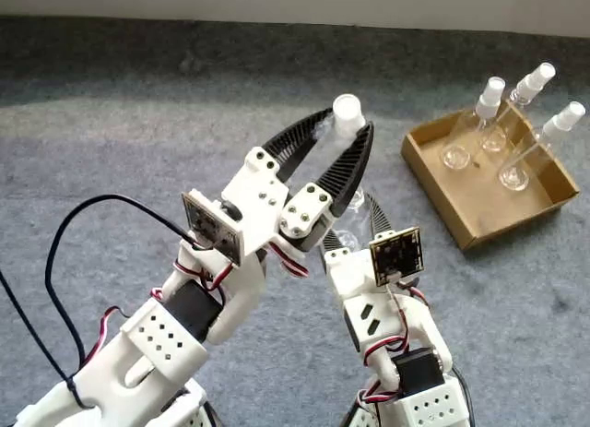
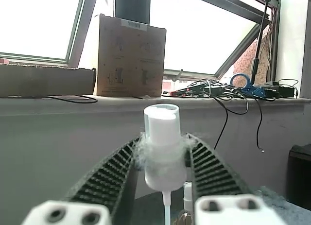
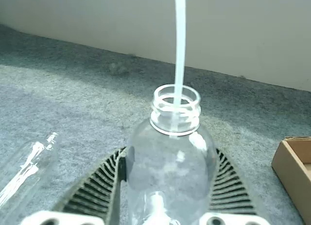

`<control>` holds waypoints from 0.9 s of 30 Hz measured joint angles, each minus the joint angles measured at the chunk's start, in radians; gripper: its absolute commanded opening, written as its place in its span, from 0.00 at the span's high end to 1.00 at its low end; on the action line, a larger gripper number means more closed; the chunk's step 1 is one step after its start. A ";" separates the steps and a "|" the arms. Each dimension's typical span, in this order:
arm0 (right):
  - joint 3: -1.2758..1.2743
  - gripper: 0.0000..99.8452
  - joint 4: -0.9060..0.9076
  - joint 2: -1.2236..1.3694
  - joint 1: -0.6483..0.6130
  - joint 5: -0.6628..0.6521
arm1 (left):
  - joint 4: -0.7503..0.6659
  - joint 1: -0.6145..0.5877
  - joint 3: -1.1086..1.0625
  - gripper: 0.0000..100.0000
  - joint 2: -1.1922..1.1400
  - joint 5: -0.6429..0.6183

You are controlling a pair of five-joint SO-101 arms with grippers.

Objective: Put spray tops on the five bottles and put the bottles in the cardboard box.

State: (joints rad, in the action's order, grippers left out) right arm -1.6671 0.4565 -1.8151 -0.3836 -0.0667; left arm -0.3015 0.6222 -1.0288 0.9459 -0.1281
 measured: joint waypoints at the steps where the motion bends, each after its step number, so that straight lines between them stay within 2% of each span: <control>1: 0.000 0.88 0.000 0.000 0.000 0.000 | 0.000 0.000 -0.014 1.00 0.000 0.000; 13: 0.000 0.88 0.002 0.000 0.000 -0.002 | 0.000 0.021 -0.238 1.00 0.000 0.005; 27: 0.000 0.88 0.005 0.002 0.000 -0.003 | -0.002 0.061 -0.256 1.00 -0.002 0.005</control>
State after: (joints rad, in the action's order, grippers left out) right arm -1.6671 0.4611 -1.8136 -0.3836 -0.0698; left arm -0.3030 0.6836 -1.2850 0.9444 -0.1235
